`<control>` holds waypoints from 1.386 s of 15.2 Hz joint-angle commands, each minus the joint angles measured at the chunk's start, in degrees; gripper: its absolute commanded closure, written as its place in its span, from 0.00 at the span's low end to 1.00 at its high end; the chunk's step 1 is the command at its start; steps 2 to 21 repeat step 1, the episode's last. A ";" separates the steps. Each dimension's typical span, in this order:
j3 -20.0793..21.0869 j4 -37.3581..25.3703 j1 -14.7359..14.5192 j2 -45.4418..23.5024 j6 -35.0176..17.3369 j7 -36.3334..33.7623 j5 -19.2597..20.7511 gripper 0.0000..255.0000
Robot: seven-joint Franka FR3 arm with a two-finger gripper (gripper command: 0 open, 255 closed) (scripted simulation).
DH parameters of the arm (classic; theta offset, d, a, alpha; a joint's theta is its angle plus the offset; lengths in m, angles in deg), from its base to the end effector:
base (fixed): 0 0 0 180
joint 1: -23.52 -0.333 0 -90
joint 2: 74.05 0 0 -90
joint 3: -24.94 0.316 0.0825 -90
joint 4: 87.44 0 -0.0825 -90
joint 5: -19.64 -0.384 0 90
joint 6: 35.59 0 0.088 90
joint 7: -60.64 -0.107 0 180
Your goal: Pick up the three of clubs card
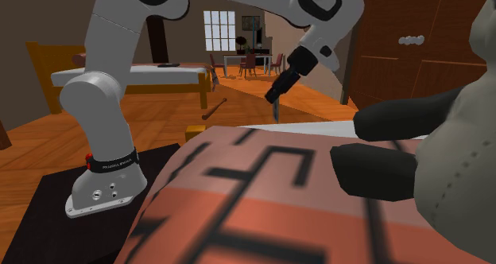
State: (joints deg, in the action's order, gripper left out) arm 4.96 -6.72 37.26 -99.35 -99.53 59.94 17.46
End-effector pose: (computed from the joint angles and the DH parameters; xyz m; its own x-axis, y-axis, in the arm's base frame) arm 0.5136 -0.2970 0.4306 0.5949 -0.4779 -0.6463 -0.5412 -0.8326 0.1174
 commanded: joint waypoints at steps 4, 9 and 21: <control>-0.01 -0.15 -0.02 0.14 0.33 -0.02 0.04 1.00; -0.01 -0.15 -0.02 0.14 0.33 -0.02 0.04 1.00; -0.01 -0.15 -0.02 0.14 0.33 -0.02 0.04 1.00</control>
